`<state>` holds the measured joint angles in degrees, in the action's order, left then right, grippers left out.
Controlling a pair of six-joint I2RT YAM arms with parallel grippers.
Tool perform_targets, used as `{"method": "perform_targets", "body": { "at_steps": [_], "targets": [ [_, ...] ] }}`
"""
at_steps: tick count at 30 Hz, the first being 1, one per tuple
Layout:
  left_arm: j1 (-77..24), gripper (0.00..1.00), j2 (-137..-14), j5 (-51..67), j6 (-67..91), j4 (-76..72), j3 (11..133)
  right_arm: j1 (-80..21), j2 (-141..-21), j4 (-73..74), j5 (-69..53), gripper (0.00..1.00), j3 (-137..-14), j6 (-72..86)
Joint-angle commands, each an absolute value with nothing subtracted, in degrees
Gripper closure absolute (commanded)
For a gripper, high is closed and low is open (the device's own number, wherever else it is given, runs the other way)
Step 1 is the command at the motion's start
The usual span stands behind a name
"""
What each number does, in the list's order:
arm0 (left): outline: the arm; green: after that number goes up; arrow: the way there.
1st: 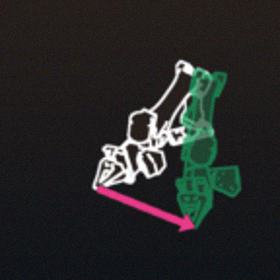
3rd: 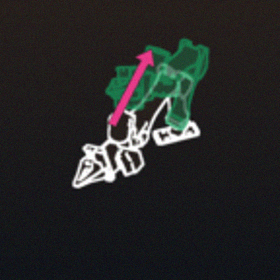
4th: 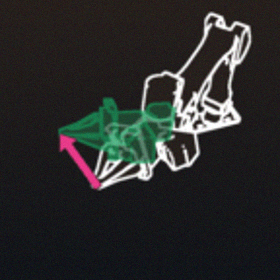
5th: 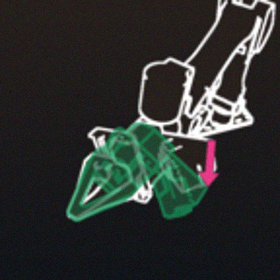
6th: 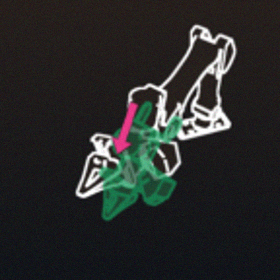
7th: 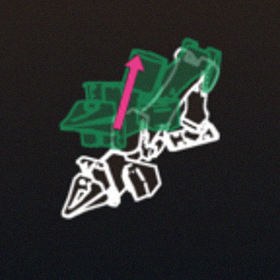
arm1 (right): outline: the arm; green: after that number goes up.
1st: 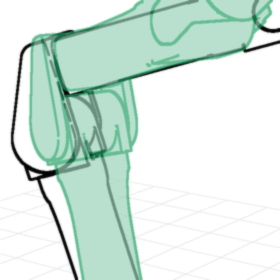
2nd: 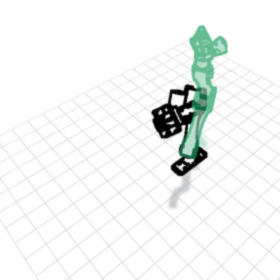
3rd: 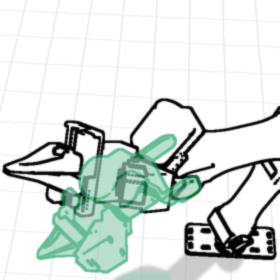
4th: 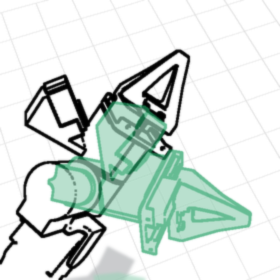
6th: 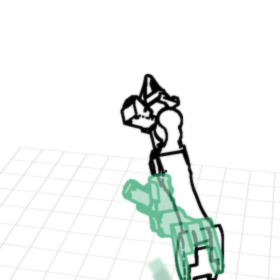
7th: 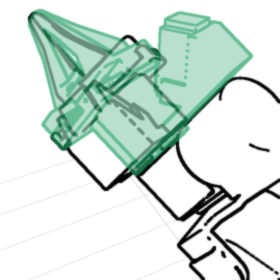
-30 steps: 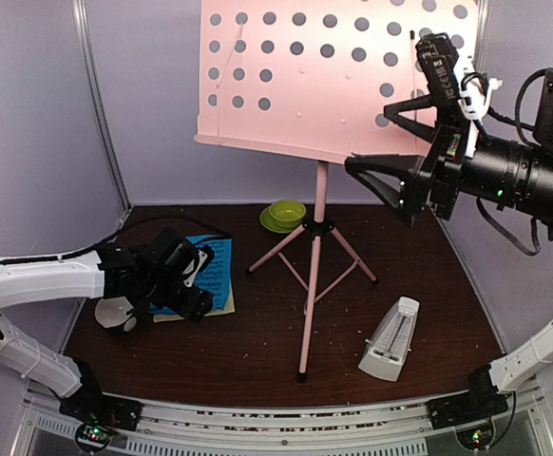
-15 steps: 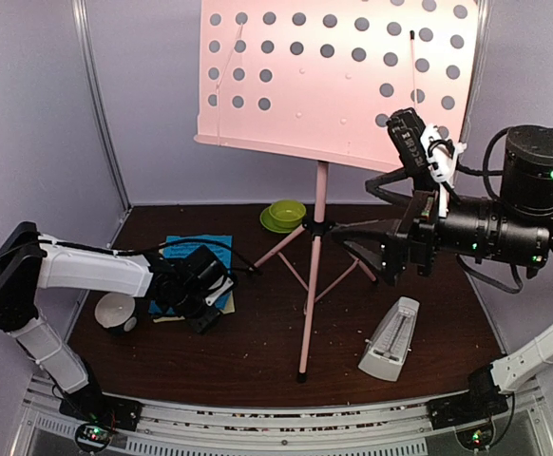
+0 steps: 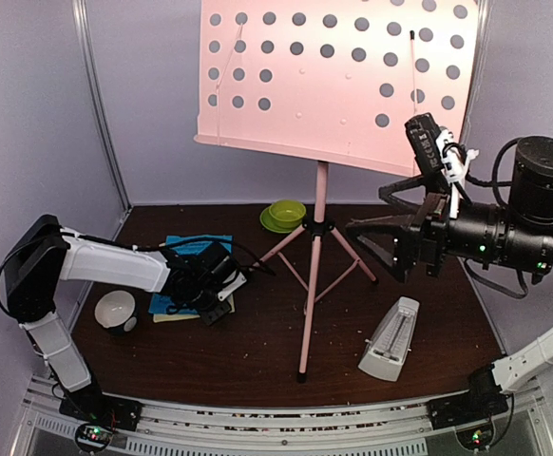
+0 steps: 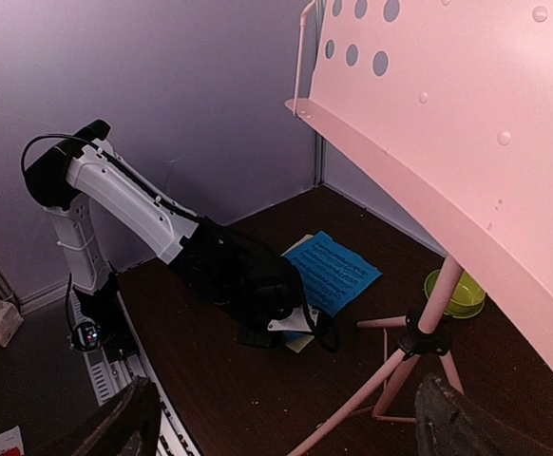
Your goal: Set up the instrument practice props
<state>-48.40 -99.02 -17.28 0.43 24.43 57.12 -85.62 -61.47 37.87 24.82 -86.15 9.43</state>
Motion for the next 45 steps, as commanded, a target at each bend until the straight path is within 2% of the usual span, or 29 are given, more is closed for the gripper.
{"method": "perform_targets", "body": {
  "at_steps": [1,8,12,16,20,27,32,33,37,39,45],
  "targets": [
    [-47.3,0.68,-100.3,-19.0,-1.9,22.3,59.2,-86.0,-62.8,37.7,26.5,0.07,-85.5,10.6],
    [-47.1,0.76,-101.5,-19.5,-3.2,22.2,60.0,-86.0,-62.1,34.6,23.2,0.07,-79.5,11.8],
    [-47.0,0.86,-101.1,-19.5,-2.8,22.4,60.2,-86.0,-61.8,32.5,19.9,0.06,-75.2,14.2],
    [-47.0,1.00,-100.0,-19.4,-2.2,22.2,60.2,-86.0,-62.5,31.5,18.0,0.05,-71.0,16.9],
    [-47.0,1.00,-97.2,-17.5,-1.0,23.0,60.1,-86.0,-61.8,30.0,20.1,0.00,-66.1,20.3],
    [-47.0,1.00,-86.5,-10.7,7.3,24.3,55.8,-86.0,-52.9,18.8,26.0,0.00,-53.0,24.1],
    [-46.9,1.00,-80.2,-12.1,10.7,24.1,51.3,-85.9,-51.9,18.5,25.7,0.00,-50.7,27.4],
    [-46.5,0.97,-80.6,-11.7,9.8,24.6,51.4,-85.9,-52.2,18.7,25.0,0.00,-50.7,27.6],
    [-45.2,0.66,-88.0,-9.2,6.5,28.8,55.8,-85.9,-53.8,18.0,22.5,0.00,-50.8,28.7],
    [-45.2,0.55,-91.0,-9.4,5.0,29.3,57.3,-85.9,-54.1,18.0,22.1,0.00,-51.2,29.2],
    [-45.0,0.53,-98.1,-13.7,1.2,30.7,62.0,-85.9,-52.8,17.8,22.1,0.00,-50.6,31.3]
  ]
}}
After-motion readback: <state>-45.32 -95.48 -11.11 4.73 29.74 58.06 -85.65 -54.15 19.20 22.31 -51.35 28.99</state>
